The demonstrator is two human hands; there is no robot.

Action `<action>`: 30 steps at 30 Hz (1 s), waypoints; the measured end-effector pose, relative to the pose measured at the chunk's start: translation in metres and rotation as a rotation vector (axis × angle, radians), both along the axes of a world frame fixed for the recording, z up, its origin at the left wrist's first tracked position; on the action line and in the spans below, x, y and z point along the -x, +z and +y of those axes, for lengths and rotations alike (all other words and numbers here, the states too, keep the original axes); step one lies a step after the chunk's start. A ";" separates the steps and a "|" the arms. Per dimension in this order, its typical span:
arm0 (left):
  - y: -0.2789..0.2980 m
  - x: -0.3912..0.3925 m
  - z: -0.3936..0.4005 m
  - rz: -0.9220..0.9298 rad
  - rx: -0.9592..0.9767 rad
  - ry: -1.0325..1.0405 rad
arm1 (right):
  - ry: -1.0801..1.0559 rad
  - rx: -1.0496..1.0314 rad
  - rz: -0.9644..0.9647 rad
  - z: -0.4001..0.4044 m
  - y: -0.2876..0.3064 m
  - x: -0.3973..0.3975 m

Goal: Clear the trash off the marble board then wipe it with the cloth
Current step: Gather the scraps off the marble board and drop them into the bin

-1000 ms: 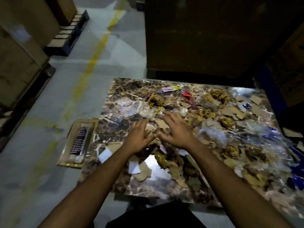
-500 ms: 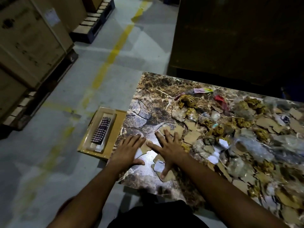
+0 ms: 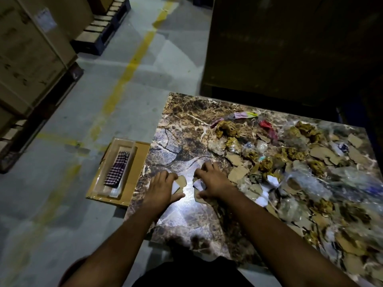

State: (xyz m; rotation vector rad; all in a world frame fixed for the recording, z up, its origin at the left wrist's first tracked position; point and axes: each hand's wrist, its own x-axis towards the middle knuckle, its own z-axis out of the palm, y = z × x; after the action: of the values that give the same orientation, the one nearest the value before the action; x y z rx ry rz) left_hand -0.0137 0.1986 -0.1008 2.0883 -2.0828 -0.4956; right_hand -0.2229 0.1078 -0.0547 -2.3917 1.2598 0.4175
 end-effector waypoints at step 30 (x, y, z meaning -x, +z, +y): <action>0.094 0.263 -0.098 0.768 0.039 0.032 | -1.140 0.312 -1.133 -0.020 0.083 0.272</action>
State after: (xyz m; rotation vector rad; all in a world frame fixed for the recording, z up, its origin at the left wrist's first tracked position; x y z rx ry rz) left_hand -0.2766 0.1002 -0.0064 1.5396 -1.5773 -1.0373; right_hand -0.4947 0.0875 0.0281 -1.2055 1.7389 -1.3017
